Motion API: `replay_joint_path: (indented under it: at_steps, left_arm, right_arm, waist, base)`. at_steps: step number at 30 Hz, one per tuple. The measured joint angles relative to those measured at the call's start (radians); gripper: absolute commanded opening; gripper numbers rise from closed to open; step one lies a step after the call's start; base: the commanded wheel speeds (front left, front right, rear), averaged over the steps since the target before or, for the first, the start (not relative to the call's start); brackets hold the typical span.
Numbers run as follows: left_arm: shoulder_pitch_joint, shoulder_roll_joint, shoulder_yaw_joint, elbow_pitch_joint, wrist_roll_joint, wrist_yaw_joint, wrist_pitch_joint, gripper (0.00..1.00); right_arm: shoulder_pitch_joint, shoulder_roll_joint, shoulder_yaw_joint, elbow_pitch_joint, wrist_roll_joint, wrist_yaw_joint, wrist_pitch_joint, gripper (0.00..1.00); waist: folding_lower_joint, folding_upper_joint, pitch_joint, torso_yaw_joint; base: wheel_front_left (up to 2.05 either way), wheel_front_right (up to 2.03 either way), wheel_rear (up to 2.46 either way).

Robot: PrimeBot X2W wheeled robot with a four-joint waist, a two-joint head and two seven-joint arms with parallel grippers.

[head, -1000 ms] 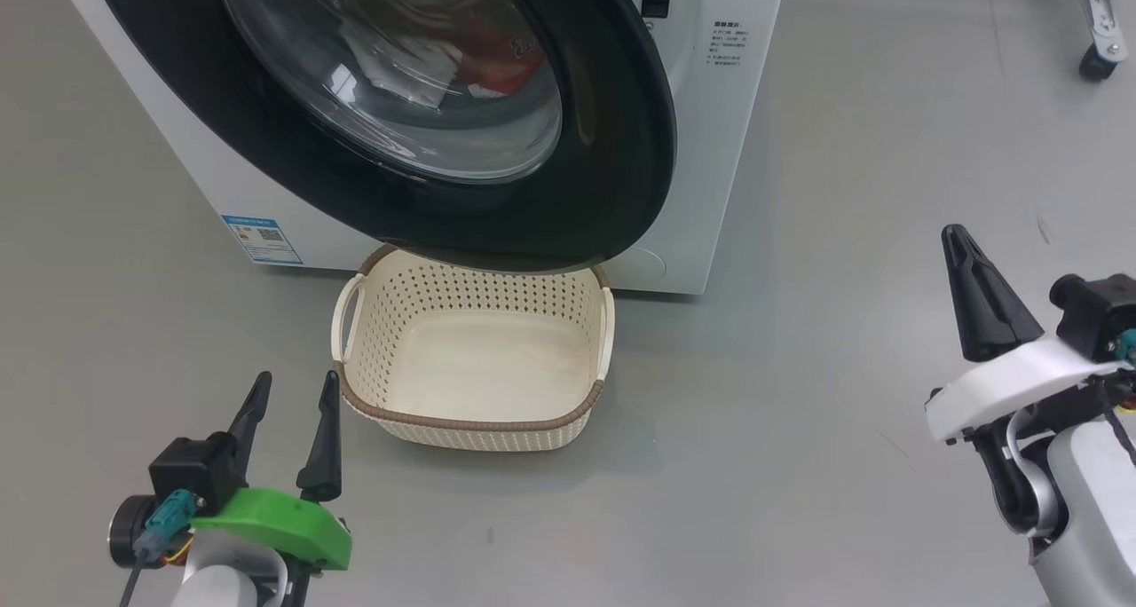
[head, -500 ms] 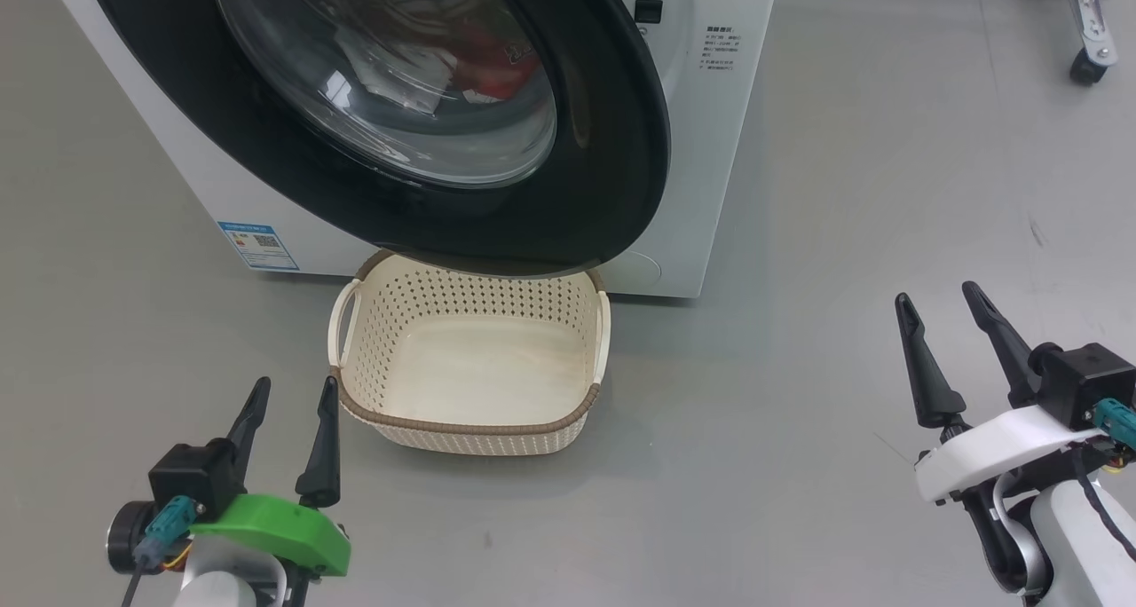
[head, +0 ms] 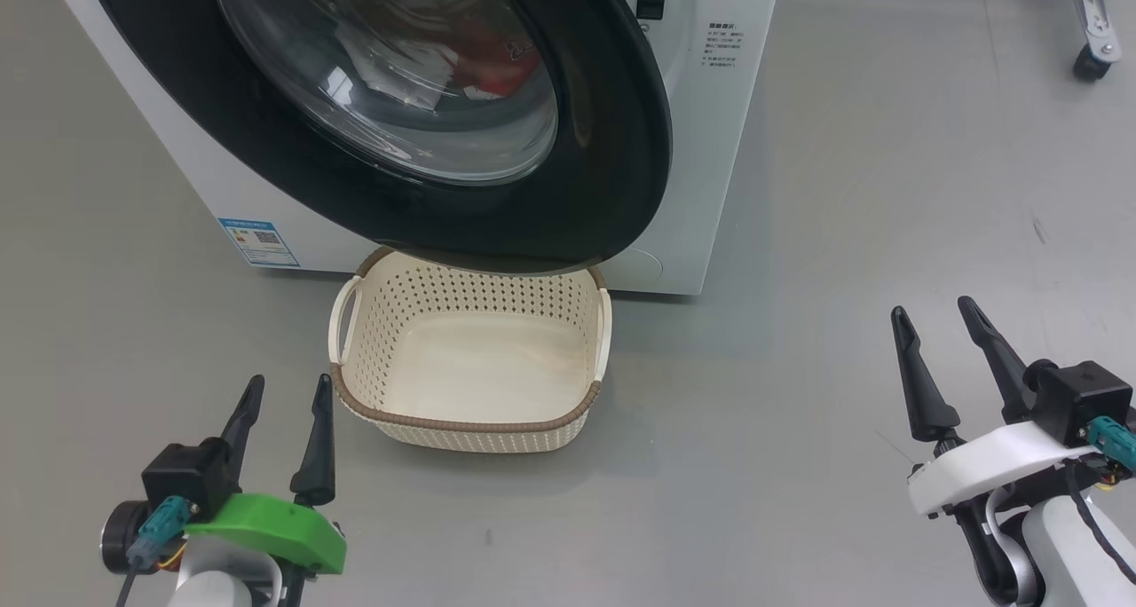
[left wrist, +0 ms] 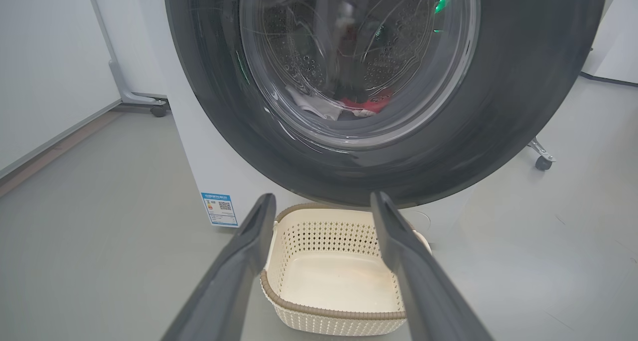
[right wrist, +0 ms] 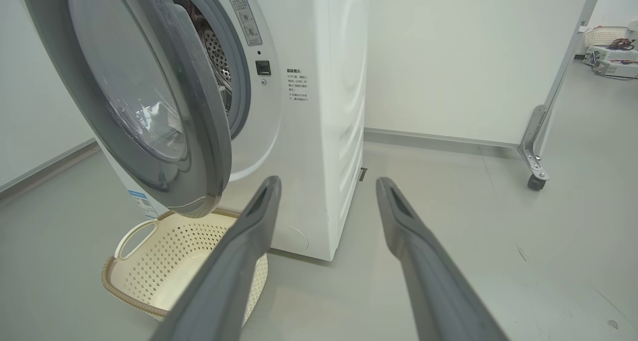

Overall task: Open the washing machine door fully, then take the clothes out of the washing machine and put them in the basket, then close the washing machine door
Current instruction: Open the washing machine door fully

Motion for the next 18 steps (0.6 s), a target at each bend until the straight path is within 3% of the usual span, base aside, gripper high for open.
replay_joint_path:
  at_steps: [18]
  left_arm:
    - [0.001, 0.0, 0.001, -0.005, 0.001, 0.0, 0.0, 1.0]
  right_arm:
    - [0.005, 0.004, -0.003, -0.003, 0.0, -0.009, -0.009, 1.0]
  waist:
    - [0.0, 0.0, 0.003, -0.006]
  base:
    - [0.0, 0.0, 0.0]
